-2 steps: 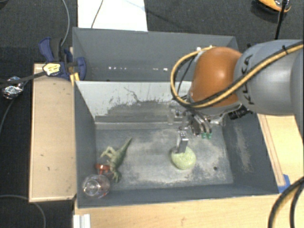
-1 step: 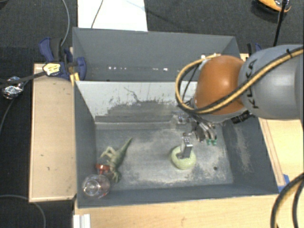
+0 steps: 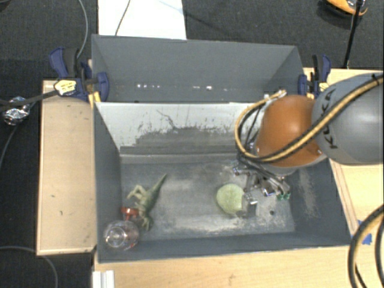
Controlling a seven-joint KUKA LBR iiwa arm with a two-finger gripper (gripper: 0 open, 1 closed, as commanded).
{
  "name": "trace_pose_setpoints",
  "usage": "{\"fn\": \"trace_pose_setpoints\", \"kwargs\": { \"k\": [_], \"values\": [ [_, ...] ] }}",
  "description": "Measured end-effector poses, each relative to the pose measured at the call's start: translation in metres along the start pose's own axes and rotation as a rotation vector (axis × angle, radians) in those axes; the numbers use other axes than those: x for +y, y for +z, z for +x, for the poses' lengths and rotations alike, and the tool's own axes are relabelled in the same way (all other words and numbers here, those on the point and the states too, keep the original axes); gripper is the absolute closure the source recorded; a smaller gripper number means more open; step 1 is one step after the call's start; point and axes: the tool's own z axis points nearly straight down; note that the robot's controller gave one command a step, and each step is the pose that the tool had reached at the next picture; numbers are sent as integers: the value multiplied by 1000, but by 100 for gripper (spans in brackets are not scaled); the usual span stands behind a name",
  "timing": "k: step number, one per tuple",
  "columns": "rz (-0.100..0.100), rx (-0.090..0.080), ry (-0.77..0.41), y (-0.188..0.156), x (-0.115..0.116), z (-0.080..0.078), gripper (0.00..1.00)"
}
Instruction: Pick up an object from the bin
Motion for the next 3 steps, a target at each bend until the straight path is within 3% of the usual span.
{"fn": "trace_pose_setpoints", "kwargs": {
  "k": [1,2,3],
  "values": [
    [1,-10,-270,20,6,19,100],
    [1,-10,-269,20,6,19,100],
    [0,-16,-317,17,12,-66,100]
  ]
}}
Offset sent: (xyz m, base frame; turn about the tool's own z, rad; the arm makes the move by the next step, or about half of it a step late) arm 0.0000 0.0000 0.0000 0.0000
